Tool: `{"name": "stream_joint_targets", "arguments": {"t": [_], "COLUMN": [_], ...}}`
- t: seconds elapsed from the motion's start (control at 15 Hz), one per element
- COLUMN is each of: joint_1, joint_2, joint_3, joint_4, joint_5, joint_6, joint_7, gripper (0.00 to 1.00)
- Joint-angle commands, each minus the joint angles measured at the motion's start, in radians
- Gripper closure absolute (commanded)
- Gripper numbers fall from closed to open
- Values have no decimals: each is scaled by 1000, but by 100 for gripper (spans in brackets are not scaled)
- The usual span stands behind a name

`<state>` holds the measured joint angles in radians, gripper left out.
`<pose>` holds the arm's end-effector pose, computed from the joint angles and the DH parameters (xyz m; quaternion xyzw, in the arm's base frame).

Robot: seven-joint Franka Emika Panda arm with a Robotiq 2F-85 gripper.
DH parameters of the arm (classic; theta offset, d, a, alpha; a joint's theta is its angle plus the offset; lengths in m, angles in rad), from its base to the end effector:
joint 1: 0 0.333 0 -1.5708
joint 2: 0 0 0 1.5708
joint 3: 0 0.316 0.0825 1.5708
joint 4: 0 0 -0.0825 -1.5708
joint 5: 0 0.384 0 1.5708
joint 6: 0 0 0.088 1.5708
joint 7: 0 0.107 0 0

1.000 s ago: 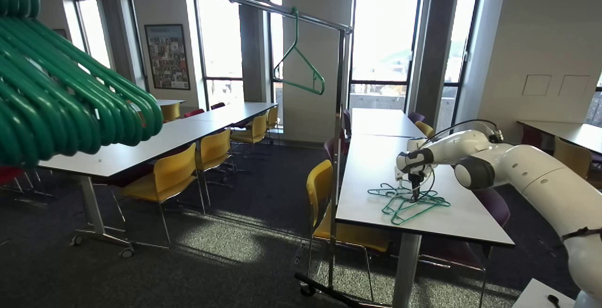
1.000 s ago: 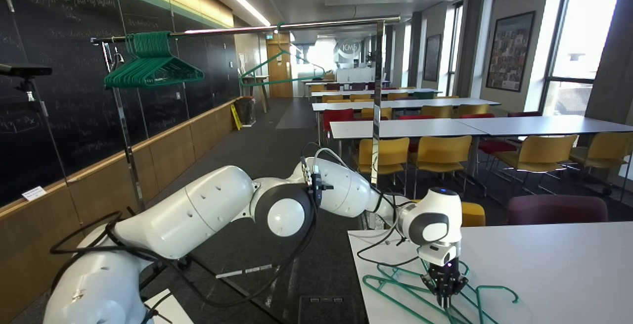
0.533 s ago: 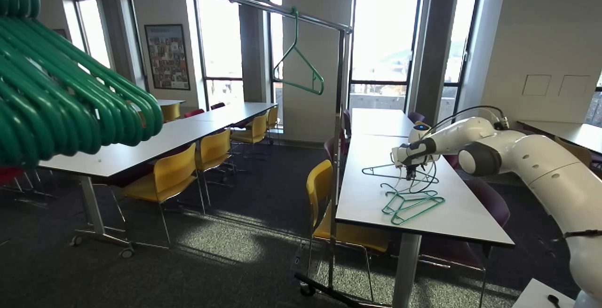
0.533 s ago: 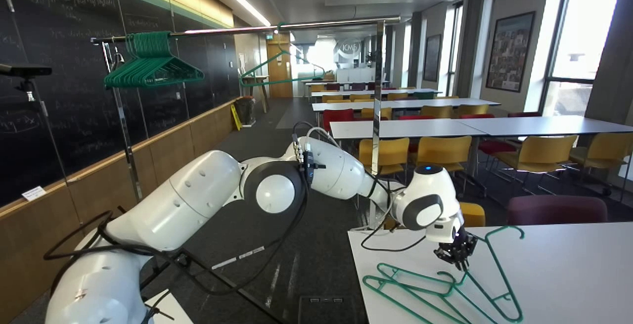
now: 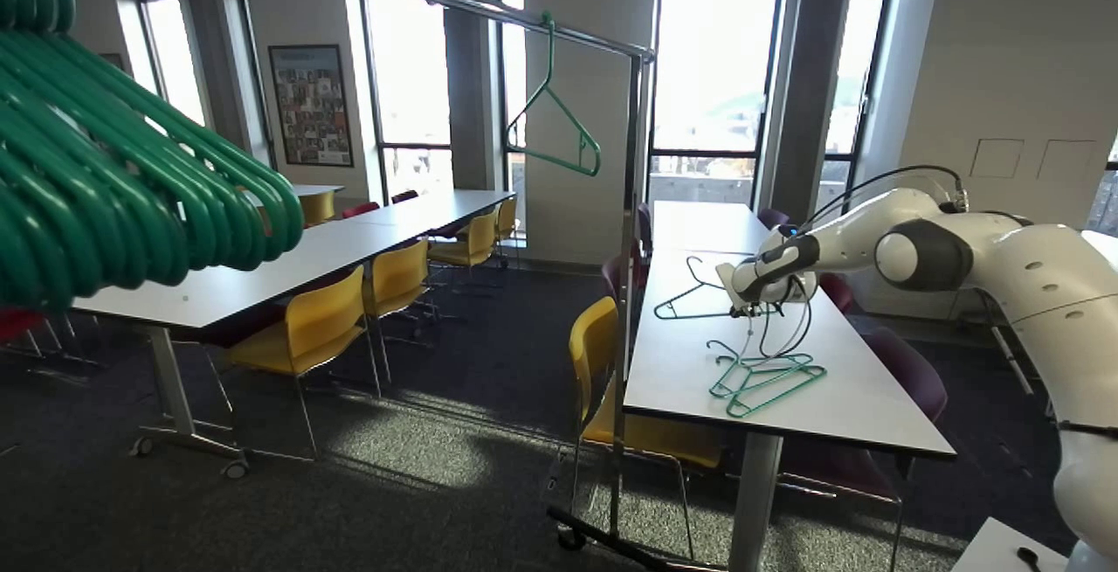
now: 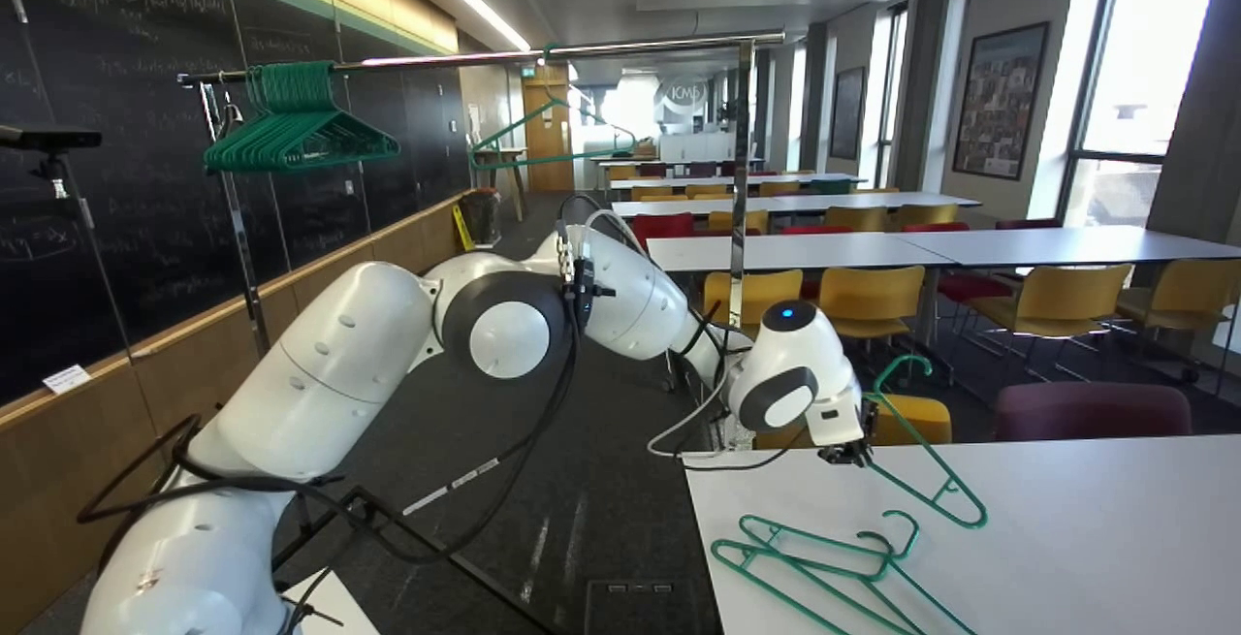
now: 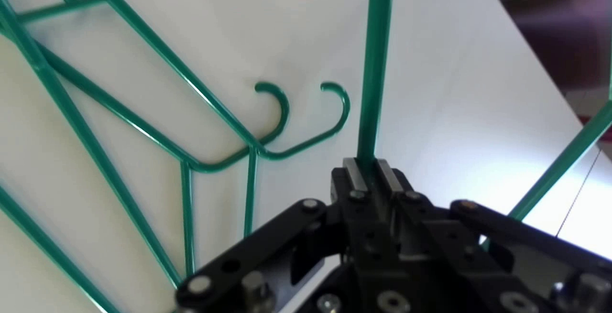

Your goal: Put one green hanger from the table on the rail.

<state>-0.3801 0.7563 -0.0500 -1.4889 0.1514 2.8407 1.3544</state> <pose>0.6920 -0.3163 0.2920 -0.5592 0.7747 -0.2503 0.1563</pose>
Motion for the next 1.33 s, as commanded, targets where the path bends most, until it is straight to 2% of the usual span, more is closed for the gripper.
{"name": "stream_joint_targets", "arguments": {"t": [0.0, 0.2, 0.33, 0.53, 0.73, 0.8, 0.87, 0.93, 1.0, 1.07, 1.27], "joint_1": [-166, -340, -477, -615, -695, -554, -529, -647, -445, -417, -250], "joint_2": [-207, -314, -371, -443, -505, -558, -575, -566, -601, -604, -600], "joint_3": [251, 475, 620, 725, 740, 559, 511, 627, 392, 361, 192], "joint_4": [-238, -363, -421, -461, -482, -474, -468, -472, -452, -435, -362], "joint_5": [111, 263, 384, 546, 600, 677, 687, 642, 697, 700, 732], "joint_6": [-1, -61, -147, -369, -611, -718, -802, -851, -954, -1021, -1191], "joint_7": [-254, -466, -616, -806, -906, -964, -974, -958, -994, -985, -937], "gripper": [98, 98, 98, 98, 98, 98, 98, 98, 98, 98, 98]}}
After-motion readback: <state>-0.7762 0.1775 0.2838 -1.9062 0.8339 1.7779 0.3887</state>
